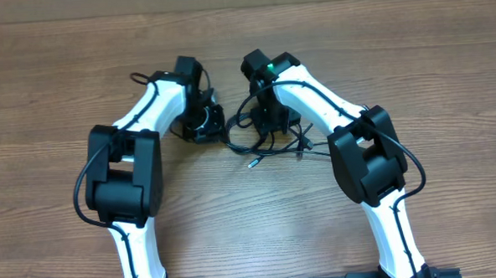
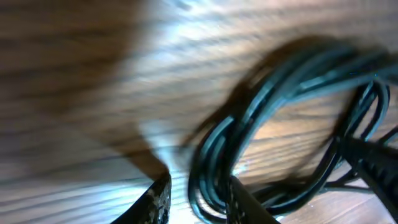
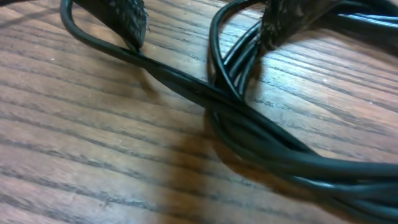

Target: Untangle cables

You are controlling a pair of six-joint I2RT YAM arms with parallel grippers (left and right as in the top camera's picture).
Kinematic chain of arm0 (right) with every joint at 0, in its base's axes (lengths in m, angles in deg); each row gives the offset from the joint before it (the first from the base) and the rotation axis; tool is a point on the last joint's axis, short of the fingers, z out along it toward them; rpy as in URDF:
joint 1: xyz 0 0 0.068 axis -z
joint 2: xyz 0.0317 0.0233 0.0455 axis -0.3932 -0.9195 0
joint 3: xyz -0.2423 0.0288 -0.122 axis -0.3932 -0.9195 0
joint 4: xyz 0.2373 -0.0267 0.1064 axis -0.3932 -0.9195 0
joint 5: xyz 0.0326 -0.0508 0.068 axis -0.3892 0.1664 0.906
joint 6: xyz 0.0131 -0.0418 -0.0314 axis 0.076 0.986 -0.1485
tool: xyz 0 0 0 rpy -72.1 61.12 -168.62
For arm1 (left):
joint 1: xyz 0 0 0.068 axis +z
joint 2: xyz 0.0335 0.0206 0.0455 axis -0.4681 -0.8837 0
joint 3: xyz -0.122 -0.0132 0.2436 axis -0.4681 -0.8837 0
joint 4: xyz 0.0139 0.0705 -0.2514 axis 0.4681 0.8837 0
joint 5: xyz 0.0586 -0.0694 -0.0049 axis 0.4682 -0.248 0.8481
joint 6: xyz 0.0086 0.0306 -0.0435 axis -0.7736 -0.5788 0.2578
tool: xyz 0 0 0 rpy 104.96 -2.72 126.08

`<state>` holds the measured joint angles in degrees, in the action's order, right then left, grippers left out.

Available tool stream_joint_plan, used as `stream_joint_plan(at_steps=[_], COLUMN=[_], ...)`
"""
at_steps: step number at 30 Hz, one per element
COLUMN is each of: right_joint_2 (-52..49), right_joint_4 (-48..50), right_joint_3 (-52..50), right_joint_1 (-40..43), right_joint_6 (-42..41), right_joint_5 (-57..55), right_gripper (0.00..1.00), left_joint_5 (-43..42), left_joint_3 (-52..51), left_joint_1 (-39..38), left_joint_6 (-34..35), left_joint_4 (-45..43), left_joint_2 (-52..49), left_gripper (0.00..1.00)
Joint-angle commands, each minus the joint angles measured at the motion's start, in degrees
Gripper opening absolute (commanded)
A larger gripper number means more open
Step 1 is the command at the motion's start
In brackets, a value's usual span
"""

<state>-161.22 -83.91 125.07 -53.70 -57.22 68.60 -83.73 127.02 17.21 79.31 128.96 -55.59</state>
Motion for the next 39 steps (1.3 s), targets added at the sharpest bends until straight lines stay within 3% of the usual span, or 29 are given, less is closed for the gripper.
stream_joint_plan(at_steps=[1, 8, 12, 14, 20, 27, 32, 39], right_joint_2=[-0.1, -0.1, -0.1, -0.1, -0.1, -0.1, -0.1, -0.1], right_joint_4=[0.7, 2.0, 2.2, 2.8, 4.0, -3.6, -5.5, -5.0], right_joint_3=[-1.6, -2.0, -2.0, -2.0, -1.4, 6.4, 6.2, 3.5], right_joint_1=[0.0, 0.1, -0.6, -1.1, -2.0, -1.9, -1.4, -1.4], right_joint_6=[0.4, 0.3, -1.3, -1.3, -1.4, -1.3, -1.3, -1.4], right_joint_5=[-3.2, -3.3, 2.6, 5.5, 7.0, 6.9, 1.9, -2.3], right_gripper=[0.61, 0.64, 0.63, 0.64, 0.64, 0.65, 0.79, 0.78], left_joint_5=[6.9, 6.7, 6.7, 6.7, 5.8, 5.9, 5.9, 8.5], left_joint_3=[-1.0, -1.0, 0.8, 2.8, 5.6, 5.5, 5.1, 3.7], left_joint_1=[2.7, 3.8, 4.0, 4.1, 3.8, 2.4, 1.4, -0.2], left_joint_6=[0.7, 0.1, -2.1, -3.5, -5.1, -5.1, -5.1, -4.6], left_joint_4=[0.0, 0.0, 2.1, 4.6, 7.7, 7.5, 7.5, 5.3], left_joint_2=[-1.5, -1.5, -1.5, -1.5, -1.5, -1.5, -1.5, -1.5], left_gripper=[0.3, 0.37, 0.54, 0.57, 0.51, 0.47, 0.38, 0.36])
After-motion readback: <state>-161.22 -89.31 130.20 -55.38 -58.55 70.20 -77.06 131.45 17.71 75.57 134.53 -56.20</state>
